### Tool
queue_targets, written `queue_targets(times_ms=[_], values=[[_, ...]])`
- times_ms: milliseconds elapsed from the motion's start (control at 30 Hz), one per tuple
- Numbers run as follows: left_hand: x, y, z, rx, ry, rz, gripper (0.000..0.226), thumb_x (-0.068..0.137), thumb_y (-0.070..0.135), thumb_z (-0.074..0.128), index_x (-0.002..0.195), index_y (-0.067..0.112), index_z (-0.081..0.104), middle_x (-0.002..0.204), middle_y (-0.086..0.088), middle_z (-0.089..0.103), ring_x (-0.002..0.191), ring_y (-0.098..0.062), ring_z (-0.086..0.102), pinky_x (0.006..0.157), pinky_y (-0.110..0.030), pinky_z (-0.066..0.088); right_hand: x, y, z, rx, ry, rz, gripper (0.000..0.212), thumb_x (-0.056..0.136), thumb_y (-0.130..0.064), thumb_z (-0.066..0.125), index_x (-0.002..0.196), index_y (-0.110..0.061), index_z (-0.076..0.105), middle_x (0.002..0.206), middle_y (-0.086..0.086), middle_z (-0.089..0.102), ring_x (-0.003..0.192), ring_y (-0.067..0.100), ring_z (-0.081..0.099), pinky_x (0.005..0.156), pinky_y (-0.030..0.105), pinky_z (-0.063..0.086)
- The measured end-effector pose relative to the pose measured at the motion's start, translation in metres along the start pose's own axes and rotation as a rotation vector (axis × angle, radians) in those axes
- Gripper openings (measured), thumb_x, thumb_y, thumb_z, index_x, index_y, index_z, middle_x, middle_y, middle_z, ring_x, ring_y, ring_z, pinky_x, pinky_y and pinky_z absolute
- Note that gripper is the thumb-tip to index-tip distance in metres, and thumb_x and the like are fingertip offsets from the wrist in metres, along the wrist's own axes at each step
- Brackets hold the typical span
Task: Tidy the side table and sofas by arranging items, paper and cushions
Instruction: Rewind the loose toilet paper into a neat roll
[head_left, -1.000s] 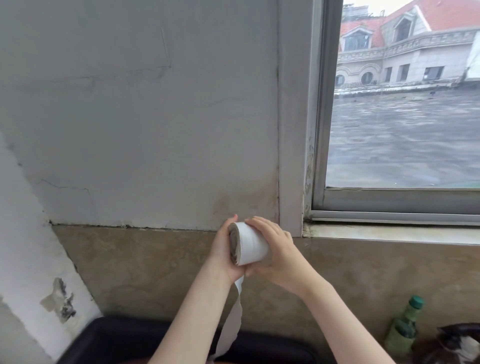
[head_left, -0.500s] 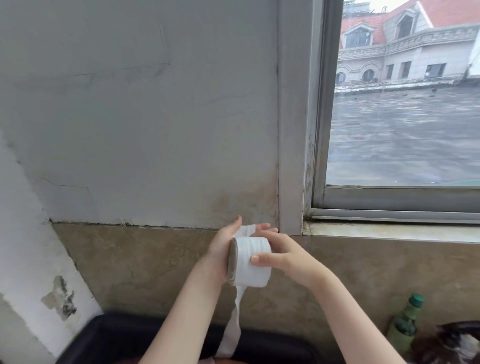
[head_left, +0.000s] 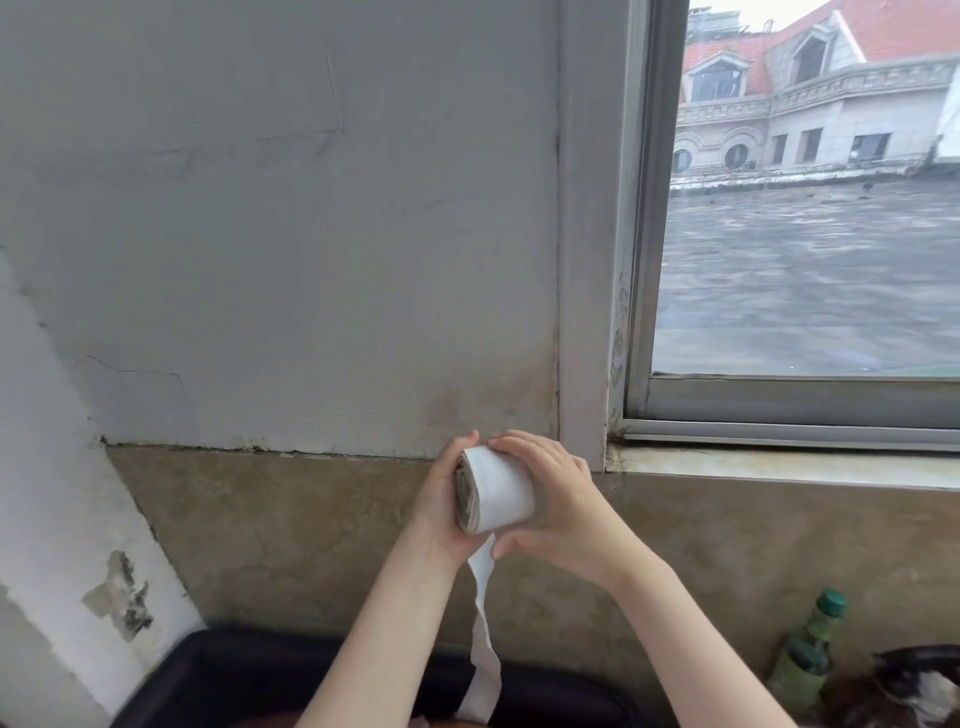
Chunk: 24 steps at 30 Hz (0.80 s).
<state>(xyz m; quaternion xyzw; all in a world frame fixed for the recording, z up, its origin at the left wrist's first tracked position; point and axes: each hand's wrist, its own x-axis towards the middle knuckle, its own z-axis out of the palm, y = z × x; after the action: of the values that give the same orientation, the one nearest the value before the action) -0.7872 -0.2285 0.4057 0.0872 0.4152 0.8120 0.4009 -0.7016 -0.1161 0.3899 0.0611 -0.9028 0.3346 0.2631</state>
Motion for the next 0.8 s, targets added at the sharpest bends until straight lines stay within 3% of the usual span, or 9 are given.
queue_targets(times_ms=[67, 167, 300, 367, 433, 500, 600, 700, 800], values=[[0.000, -0.001, 0.002, -0.008, 0.010, -0.009, 0.044, 0.092, 0.037, 0.048, 0.077, 0.003, 0.071, 0.074, -0.015, 0.068, 0.066, -0.027, 0.067, 0.069, -0.038, 0.049, -0.001, -0.001, 0.004, -0.057, 0.073, -0.025, 0.077, 0.060, -0.030, 0.083, 0.123, -0.041, 0.041, 0.123, -0.037, 0.037, 0.120, -0.021, 0.025, 0.100, 0.023, 0.020], [-0.002, -0.003, 0.003, -0.005, -0.002, -0.035, 0.042, 0.094, 0.037, 0.044, 0.086, 0.001, 0.065, 0.074, -0.015, 0.067, 0.065, -0.027, 0.066, 0.067, -0.036, 0.048, -0.002, -0.003, 0.000, 0.048, 0.126, 0.033, 0.063, 0.061, -0.024, 0.080, 0.112, -0.042, 0.049, 0.110, -0.031, 0.050, 0.111, -0.017, 0.037, 0.098, 0.032, 0.032], [-0.002, -0.001, -0.001, 0.131, -0.016, -0.097, 0.045, 0.100, 0.036, 0.031, 0.105, 0.003, 0.062, 0.084, -0.015, 0.070, 0.070, -0.025, 0.069, 0.060, -0.029, 0.054, -0.003, -0.001, -0.011, 0.499, -0.083, 0.199, 0.048, 0.059, -0.039, 0.076, 0.105, -0.034, 0.063, 0.105, 0.003, 0.059, 0.097, 0.017, 0.060, 0.082, 0.036, 0.051], [-0.003, 0.001, 0.000, 0.208, -0.022, -0.119, 0.046, 0.101, 0.035, 0.028, 0.112, 0.004, 0.061, 0.100, -0.013, 0.071, 0.078, -0.025, 0.070, 0.065, -0.031, 0.054, -0.004, -0.003, -0.011, 0.629, -0.169, 0.256, 0.044, 0.065, -0.044, 0.069, 0.103, -0.024, 0.066, 0.096, 0.000, 0.062, 0.090, 0.015, 0.062, 0.075, 0.029, 0.051], [-0.004, 0.002, 0.001, 0.234, -0.043, -0.126, 0.051, 0.099, 0.041, 0.031, 0.118, 0.003, 0.059, 0.115, -0.012, 0.067, 0.090, -0.026, 0.068, 0.076, -0.034, 0.053, -0.004, -0.004, -0.009, 0.543, -0.151, 0.297, 0.044, 0.070, -0.055, 0.057, 0.101, -0.024, 0.065, 0.091, -0.011, 0.064, 0.091, 0.014, 0.062, 0.080, 0.030, 0.049], [-0.006, 0.000, 0.002, 0.212, -0.066, -0.138, 0.066, 0.091, 0.056, 0.039, 0.122, 0.002, 0.060, 0.121, -0.016, 0.063, 0.101, -0.029, 0.062, 0.087, -0.039, 0.047, -0.002, -0.004, -0.007, 0.313, -0.087, 0.283, 0.060, 0.073, -0.068, 0.038, 0.096, -0.016, 0.059, 0.090, -0.001, 0.061, 0.091, 0.017, 0.057, 0.082, 0.034, 0.043], [-0.008, -0.003, 0.002, 0.192, -0.105, -0.110, 0.067, 0.077, 0.062, 0.053, 0.107, 0.003, 0.068, 0.101, -0.016, 0.067, 0.089, -0.028, 0.065, 0.079, -0.037, 0.049, 0.000, -0.009, -0.004, 0.033, 0.038, 0.266, 0.065, 0.073, -0.071, 0.017, 0.084, -0.014, 0.047, 0.080, -0.001, 0.054, 0.081, -0.001, 0.046, 0.077, 0.029, 0.027], [-0.008, -0.005, 0.003, 0.170, -0.108, -0.088, 0.051, 0.078, 0.047, 0.054, 0.105, 0.006, 0.067, 0.092, -0.013, 0.068, 0.079, -0.023, 0.066, 0.070, -0.031, 0.051, 0.001, -0.006, 0.000, -0.063, 0.193, 0.238, 0.041, 0.075, -0.068, 0.021, 0.083, -0.033, 0.041, 0.086, -0.014, 0.055, 0.087, -0.006, 0.045, 0.081, 0.027, 0.021], [-0.006, -0.005, 0.007, 0.097, -0.021, -0.070, 0.049, 0.075, 0.045, 0.056, 0.100, 0.004, 0.064, 0.081, -0.012, 0.066, 0.073, -0.024, 0.062, 0.067, -0.032, 0.046, -0.002, 0.002, 0.000, 0.056, 0.189, 0.159, 0.038, 0.071, -0.066, 0.046, 0.100, -0.041, 0.042, 0.104, -0.026, 0.050, 0.103, -0.012, 0.043, 0.091, 0.026, 0.029]])
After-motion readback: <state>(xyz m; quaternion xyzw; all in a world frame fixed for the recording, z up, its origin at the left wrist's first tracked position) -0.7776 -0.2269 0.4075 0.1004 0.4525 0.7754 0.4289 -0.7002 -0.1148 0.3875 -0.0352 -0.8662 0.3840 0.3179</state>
